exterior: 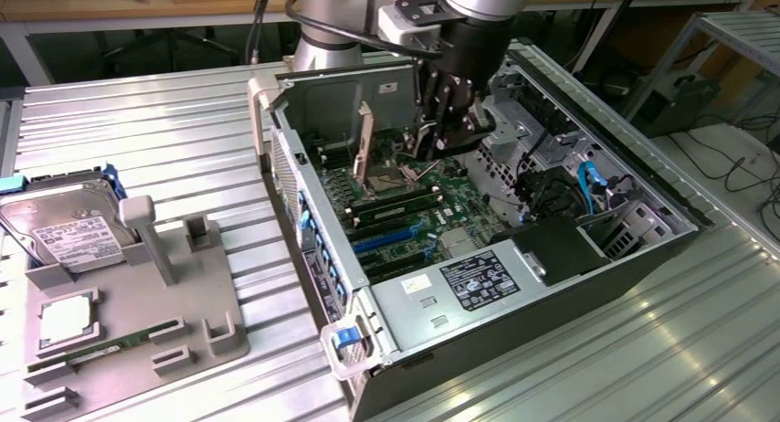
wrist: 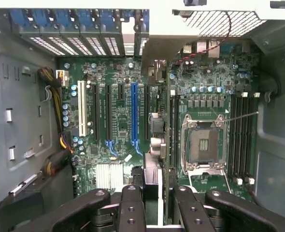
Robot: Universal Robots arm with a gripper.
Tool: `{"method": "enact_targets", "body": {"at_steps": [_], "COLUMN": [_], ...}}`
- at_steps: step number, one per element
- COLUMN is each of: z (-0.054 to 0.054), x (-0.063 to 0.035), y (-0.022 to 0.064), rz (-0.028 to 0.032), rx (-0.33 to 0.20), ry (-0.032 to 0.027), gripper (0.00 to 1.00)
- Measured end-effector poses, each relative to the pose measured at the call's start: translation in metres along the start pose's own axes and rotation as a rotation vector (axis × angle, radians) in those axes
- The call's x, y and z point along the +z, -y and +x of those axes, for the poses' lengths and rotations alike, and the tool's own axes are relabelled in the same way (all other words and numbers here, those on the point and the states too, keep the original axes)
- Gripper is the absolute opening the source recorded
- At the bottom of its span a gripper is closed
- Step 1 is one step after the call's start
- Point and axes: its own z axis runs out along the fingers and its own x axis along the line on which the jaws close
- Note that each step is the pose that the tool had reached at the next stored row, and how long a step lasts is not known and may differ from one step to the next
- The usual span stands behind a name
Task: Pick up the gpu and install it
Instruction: 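Insert the gpu into the slot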
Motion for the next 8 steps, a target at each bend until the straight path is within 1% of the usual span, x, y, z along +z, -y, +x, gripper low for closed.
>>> {"method": "enact_targets", "body": {"at_steps": [2,3,4,5,8], "z": [0.0000,0.0000,0.0001,0.0002,0.0031], "x": [0.0031,0.0055,0.0070,0.0079,0.0117], "y": [-0.0020,-0.0056,-0.0073,-0.0079,-0.0082], "rz": [0.0001,0.0001,0.0000,0.0000,-0.0001], "rx": [0.000,0.000,0.000,0.000,0.000], "ry": [0.0003,0.0011,0.0018,0.0033,0.0039], "gripper": [0.28,0.28,0.28,0.28,0.28]}}
